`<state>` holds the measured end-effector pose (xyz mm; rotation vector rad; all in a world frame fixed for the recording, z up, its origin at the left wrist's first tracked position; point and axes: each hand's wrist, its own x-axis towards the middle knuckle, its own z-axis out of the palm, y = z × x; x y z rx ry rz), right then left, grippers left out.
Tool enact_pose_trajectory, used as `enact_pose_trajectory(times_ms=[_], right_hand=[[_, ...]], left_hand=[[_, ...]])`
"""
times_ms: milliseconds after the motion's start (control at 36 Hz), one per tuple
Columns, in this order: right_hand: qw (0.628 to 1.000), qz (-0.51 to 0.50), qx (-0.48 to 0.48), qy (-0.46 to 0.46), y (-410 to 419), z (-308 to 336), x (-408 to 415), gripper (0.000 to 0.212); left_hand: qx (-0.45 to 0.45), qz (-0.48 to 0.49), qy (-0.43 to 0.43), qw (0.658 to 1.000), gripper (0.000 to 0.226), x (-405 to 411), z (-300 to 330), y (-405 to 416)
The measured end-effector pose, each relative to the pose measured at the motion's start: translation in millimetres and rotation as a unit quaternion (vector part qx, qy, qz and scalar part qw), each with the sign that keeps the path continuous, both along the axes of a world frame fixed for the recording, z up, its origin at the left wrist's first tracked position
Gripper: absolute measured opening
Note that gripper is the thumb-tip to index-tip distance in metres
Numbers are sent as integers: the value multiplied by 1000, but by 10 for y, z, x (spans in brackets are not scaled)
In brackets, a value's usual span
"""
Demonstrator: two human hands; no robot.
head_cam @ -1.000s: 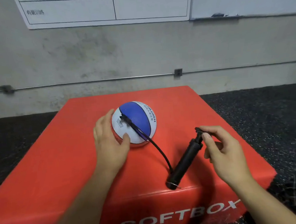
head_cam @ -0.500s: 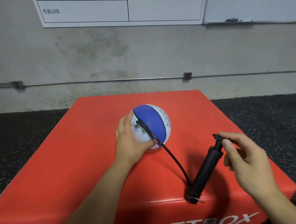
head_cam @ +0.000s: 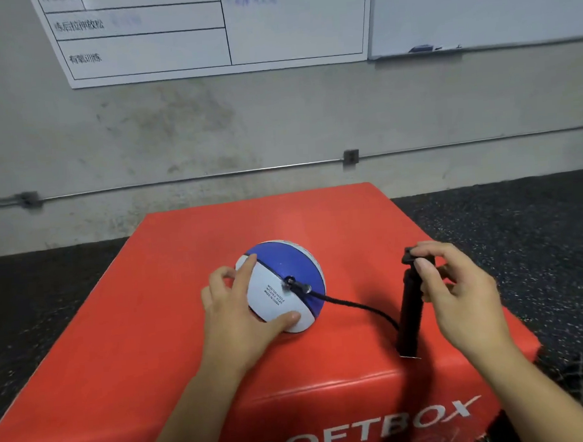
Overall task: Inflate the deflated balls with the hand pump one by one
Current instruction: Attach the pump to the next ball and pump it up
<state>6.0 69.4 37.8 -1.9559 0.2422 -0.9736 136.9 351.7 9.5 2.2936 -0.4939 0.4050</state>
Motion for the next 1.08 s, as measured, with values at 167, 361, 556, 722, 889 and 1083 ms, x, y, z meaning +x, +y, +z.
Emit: enact_pose_trajectory(times_ms=[167,361,556,722,889,1083], right_hand=[[1000,19,15,-1,-116,2,-21,24],[998,3,-38,45,-216,-142,58,45],[997,48,17,58,-123,-294,254,83],[997,45,21,59,59,-354,408,93],[995,90,-6,52,249,-354,530,90],[985,149,-62,51,502,-290,515,67]], left_hand=[[-11,-50,48,998,131,20,-79,141],[-36,-88,9,995,126,148,-157,96],[-70,-47,-3,996,116,140,-127,-4],[-71,-30,8,997,110,-62,-49,-61],[-54,-6,8,998,111,-285,-68,-35],[-85,-55,42,994,115,-309,-155,-88]])
